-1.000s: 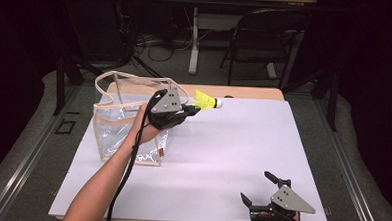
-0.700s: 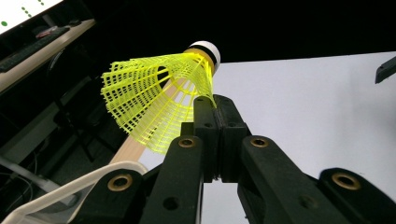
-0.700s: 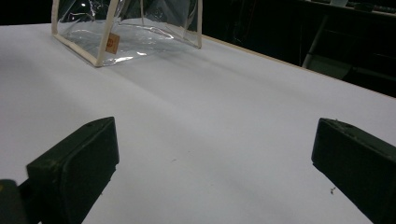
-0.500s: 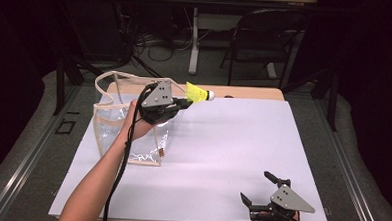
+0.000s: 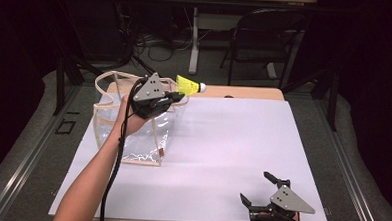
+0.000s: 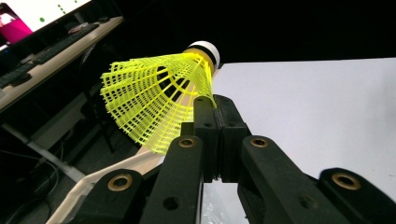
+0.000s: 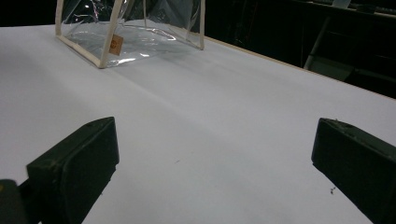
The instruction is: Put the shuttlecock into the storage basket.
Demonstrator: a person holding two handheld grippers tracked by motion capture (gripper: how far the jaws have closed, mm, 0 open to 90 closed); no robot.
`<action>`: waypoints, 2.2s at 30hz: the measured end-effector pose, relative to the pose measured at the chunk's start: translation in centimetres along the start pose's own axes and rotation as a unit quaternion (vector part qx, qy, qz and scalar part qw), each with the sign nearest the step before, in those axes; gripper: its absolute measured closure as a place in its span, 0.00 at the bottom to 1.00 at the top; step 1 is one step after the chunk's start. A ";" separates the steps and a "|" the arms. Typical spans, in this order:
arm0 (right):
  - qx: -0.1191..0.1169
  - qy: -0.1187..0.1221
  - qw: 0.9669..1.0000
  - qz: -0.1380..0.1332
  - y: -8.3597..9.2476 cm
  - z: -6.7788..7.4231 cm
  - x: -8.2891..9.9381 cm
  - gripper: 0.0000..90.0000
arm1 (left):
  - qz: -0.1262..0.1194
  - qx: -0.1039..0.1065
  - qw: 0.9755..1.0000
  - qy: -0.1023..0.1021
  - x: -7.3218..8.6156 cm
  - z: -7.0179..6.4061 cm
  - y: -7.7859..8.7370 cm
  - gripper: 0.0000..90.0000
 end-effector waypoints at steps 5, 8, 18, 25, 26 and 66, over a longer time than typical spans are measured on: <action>0.001 -0.001 1.000 0.000 0.0 0.0 0.0 0.00 | -0.001 -0.013 1.000 0.006 0.3 0.6 0.5 0.99; 0.001 0.000 1.000 0.001 0.1 0.0 0.0 0.00 | -0.003 -0.021 1.000 0.010 0.4 1.0 0.8 0.99; 0.003 0.000 1.000 0.002 0.0 0.0 0.0 0.00 | -0.004 -0.044 0.999 0.020 1.0 2.1 2.0 0.99; 0.004 0.001 1.000 0.003 -0.1 -0.1 0.0 0.00 | -0.007 -0.056 0.998 0.029 1.2 2.7 2.8 0.99; 0.004 0.001 1.000 0.003 -0.1 -0.1 0.0 0.00 | -0.005 -0.060 0.998 0.030 1.3 2.9 2.9 0.99; 0.002 0.002 1.000 0.004 -0.4 0.0 0.0 0.00 | 0.003 -0.110 0.992 0.066 3.7 5.5 6.0 0.99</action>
Point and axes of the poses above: each handheld gripper's, and its own axes: y roughly backward along the jaws, x roughly out of its underside, z roughly to its left, the point moved 9 cm from there along -y, roughly forward along the jaws, and after that the axes turned 8 degrees about -y, right-handed, at the moved point
